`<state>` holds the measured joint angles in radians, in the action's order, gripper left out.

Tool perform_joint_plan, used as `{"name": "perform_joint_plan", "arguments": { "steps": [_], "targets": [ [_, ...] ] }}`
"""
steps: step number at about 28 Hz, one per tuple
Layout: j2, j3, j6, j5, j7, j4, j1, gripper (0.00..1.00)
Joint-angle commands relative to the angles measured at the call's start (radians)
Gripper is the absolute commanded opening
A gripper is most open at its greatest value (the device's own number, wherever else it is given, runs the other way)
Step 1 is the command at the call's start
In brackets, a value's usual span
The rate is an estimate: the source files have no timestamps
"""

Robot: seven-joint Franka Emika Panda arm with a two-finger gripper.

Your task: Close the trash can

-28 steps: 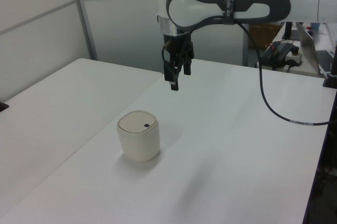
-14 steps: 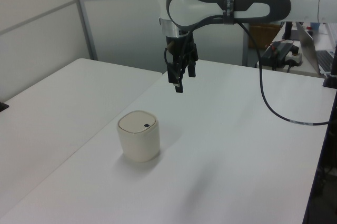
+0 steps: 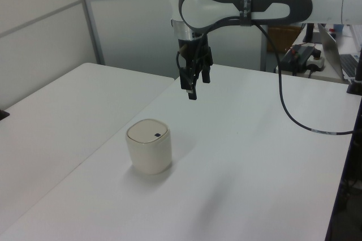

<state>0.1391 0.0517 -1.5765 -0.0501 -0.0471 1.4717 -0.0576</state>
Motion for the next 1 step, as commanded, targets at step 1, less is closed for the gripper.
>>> {"name": "perform_joint_plan", "arguments": {
  "steps": [1],
  "targets": [
    [-0.018,0.008,0.015,0.019,0.018,0.012,-0.004,1.0]
  ]
}}
